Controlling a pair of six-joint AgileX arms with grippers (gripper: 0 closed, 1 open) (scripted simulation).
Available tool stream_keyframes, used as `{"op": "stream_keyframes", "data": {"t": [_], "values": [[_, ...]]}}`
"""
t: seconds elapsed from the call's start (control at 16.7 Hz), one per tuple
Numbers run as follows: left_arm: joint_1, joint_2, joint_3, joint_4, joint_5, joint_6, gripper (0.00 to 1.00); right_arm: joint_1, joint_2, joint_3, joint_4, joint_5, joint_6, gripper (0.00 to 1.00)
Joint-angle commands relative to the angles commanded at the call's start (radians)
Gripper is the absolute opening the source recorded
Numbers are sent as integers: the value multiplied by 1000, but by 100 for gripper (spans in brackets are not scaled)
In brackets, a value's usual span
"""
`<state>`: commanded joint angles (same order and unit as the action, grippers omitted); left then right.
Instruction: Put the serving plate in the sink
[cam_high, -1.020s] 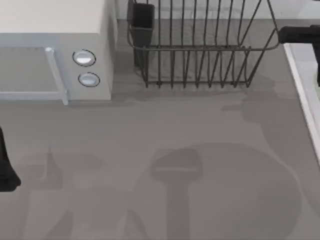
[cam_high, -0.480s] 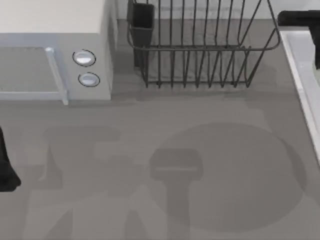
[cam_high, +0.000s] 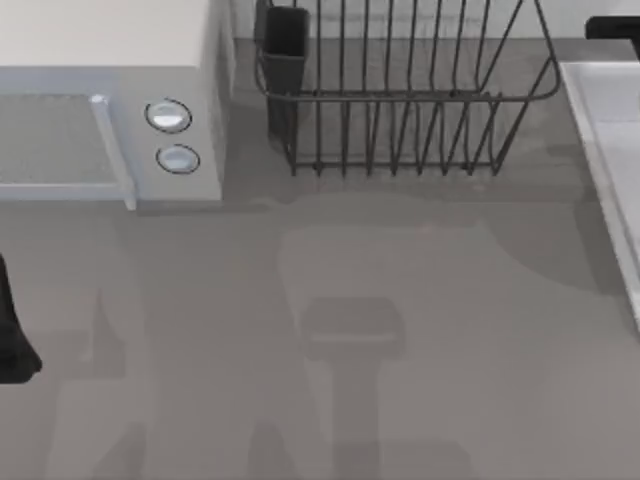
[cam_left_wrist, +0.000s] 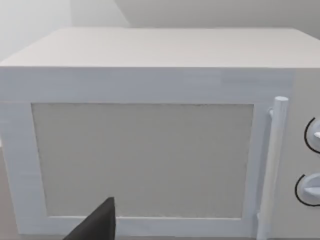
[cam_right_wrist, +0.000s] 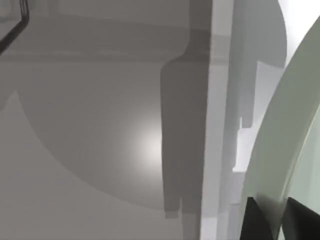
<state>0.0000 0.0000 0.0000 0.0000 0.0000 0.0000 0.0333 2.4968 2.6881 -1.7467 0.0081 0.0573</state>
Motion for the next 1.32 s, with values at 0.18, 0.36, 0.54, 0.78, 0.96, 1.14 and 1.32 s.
{"op": "stream_keyframes", "data": {"t": [0.18,0.36,0.54,0.78,0.96,1.14,1.32], "values": [[0,0,0,0,0,0,100,-78,154,154,-9,1,-78,0],[0,0,0,0,0,0,100,-115,214,213,-11,1,-114,0],[0,0,0,0,0,0,100,-116,214,214,-11,1,-115,0],[0,0,0,0,0,0,100,-116,214,214,-11,1,-115,23],[0,0,0,0,0,0,100,-116,214,214,-11,1,-115,45],[0,0,0,0,0,0,100,-116,214,214,-11,1,-115,68],[0,0,0,0,0,0,100,-116,214,214,-11,1,-115,90]]}}
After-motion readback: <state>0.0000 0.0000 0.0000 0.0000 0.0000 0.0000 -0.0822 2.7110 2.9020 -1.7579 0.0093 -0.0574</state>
